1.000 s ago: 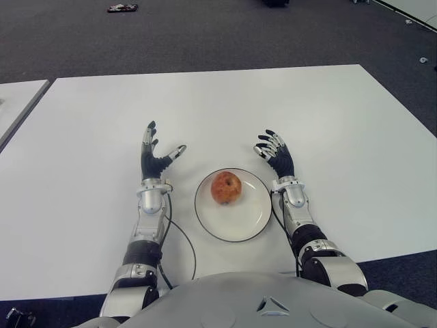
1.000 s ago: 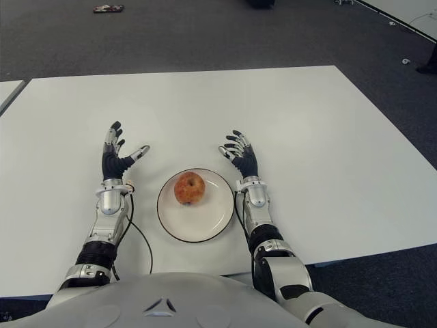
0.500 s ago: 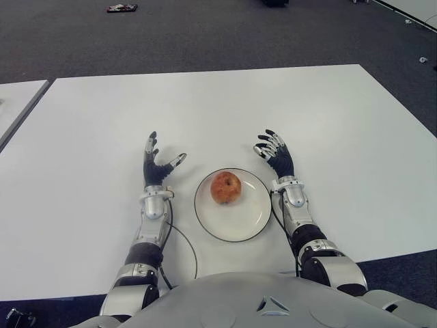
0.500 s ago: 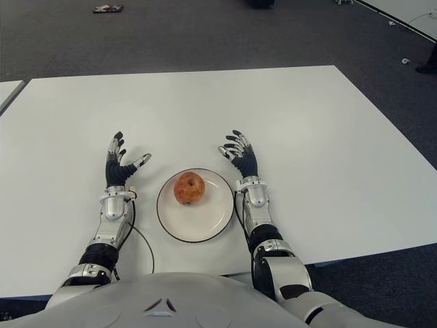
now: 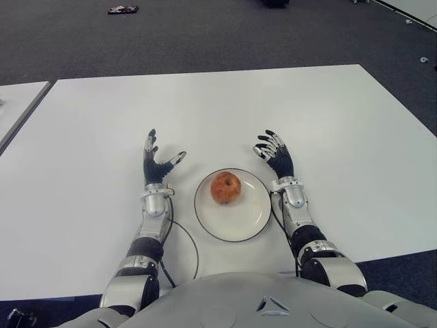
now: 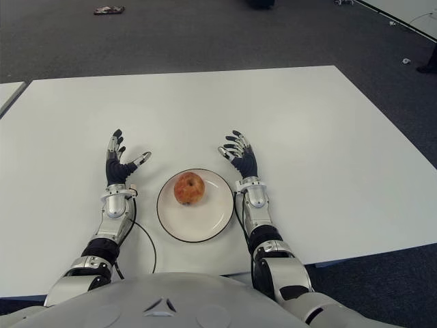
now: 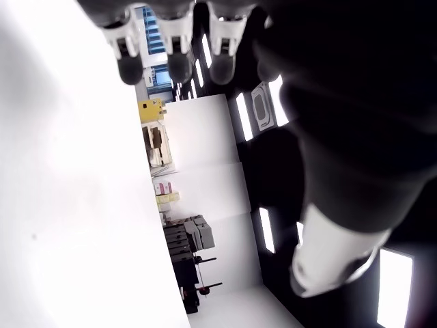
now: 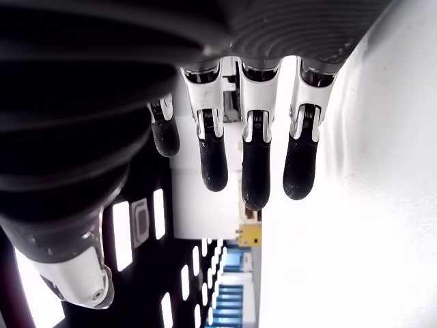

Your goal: Put the apples into the plate.

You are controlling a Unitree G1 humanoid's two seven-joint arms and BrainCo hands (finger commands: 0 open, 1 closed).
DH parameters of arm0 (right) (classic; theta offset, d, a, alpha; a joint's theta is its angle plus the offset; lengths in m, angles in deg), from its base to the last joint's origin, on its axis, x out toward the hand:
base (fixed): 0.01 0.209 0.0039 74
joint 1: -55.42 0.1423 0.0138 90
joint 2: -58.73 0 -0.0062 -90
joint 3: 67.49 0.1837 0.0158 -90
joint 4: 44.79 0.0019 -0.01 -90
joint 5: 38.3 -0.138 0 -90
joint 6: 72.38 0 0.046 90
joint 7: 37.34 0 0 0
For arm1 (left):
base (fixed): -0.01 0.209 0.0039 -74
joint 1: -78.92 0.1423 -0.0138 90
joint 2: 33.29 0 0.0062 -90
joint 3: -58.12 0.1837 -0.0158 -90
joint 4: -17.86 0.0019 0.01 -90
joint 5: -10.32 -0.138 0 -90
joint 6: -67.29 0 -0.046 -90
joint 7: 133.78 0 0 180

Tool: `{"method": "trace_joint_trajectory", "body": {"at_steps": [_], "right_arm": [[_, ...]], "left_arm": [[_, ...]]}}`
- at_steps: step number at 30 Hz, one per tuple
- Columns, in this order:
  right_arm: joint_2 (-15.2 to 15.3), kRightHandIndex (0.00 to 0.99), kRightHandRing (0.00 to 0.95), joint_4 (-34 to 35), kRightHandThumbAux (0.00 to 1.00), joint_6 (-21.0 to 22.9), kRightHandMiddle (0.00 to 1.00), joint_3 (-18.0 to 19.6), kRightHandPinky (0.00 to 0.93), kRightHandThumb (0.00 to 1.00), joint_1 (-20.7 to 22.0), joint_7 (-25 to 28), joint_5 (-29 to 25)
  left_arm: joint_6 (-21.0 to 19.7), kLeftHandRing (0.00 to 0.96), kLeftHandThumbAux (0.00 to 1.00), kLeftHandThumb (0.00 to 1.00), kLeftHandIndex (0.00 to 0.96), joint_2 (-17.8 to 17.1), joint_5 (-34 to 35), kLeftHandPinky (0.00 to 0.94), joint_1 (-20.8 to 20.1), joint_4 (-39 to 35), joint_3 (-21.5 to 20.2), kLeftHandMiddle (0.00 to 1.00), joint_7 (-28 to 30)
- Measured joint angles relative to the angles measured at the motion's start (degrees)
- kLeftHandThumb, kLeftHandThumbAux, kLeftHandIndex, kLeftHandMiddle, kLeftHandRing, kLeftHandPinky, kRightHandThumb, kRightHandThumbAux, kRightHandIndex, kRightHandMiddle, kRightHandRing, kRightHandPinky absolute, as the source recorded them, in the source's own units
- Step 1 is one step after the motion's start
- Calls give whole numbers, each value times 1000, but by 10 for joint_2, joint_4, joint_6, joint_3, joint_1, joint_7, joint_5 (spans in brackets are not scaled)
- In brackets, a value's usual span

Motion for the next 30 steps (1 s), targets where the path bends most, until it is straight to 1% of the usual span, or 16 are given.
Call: {"method": "trace_joint_trajectory", "body": {"at_steps": [4,8,15,21,30], "right_arm": [[-1,127,274,1,693,-4,231,0,304,224,-2,-11,2],[-2,116,242,1,689,-12,207,-1,262,215,-4,-34,9],[-4,97,161,2,690,-19,152,-4,163,199,-6,-90,30],[-5,85,119,8,682,-19,121,-9,119,187,-11,-131,46],[-7,50,61,15,670,-19,70,-11,61,183,-17,-159,56]], "left_arm": [[-2,0,440,0,0,-1,0,0,0,5,4,0,0],[-3,0,439,0,0,-3,1,0,-3,11,9,0,0],[-3,0,438,0,0,-6,6,0,-8,21,12,0,3],[-2,0,443,0,0,-7,13,0,-11,27,13,0,11],[1,0,451,0,0,-8,22,0,-12,32,13,0,19]]}}
